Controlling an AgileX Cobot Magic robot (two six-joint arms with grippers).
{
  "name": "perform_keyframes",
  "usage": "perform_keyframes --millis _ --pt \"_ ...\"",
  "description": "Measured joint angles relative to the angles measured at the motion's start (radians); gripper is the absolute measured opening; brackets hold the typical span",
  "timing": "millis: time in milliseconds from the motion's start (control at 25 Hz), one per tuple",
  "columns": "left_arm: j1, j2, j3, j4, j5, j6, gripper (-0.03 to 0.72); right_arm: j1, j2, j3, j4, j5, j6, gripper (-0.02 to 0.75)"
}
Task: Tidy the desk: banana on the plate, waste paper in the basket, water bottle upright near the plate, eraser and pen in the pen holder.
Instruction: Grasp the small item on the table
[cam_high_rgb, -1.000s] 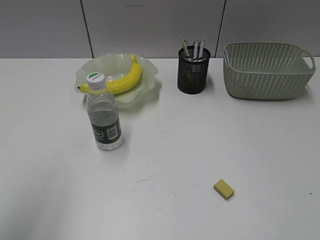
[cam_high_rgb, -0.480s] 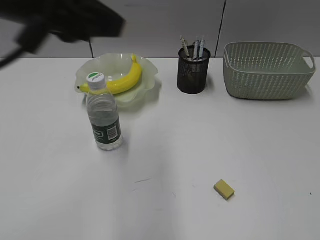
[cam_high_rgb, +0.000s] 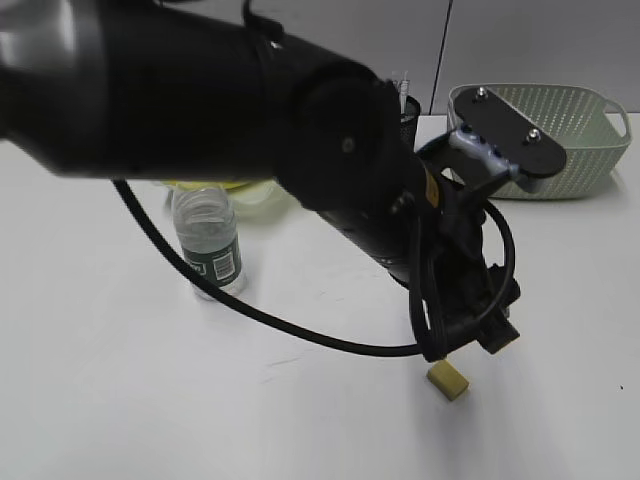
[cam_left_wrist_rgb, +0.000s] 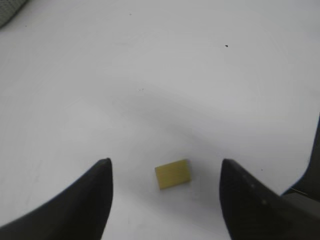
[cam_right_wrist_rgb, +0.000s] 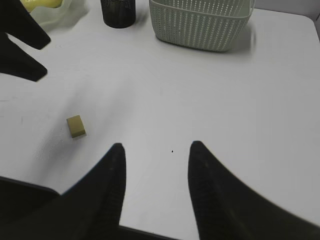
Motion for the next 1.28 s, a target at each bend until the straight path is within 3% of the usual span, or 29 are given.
perform_keyframes --millis 280,960,1080,1200,1280 --pt "0.000 0.136 -0.014 -0.001 -0.125 -0.002 0.543 0.000 0.000 0.000 0.000 0.000 0.000 0.339" --pt "0.000 0.300 -0.015 -0.047 -0.150 -0.003 0.542 0.000 0.000 0.000 0.000 0.000 0.001 0.339" --pt "0.000 0.308 -0.016 -0.047 -0.154 -0.002 0.480 0.000 0.000 0.000 0.000 0.000 0.001 0.339" --pt "0.000 0.311 -0.016 -0.045 -0.166 -0.003 0.295 0.000 0.000 0.000 0.000 0.000 0.001 0.339" --pt "0.000 0.310 -0.016 -0.044 -0.168 -0.003 0.284 0.000 0.000 0.000 0.000 0.000 0.001 0.339"
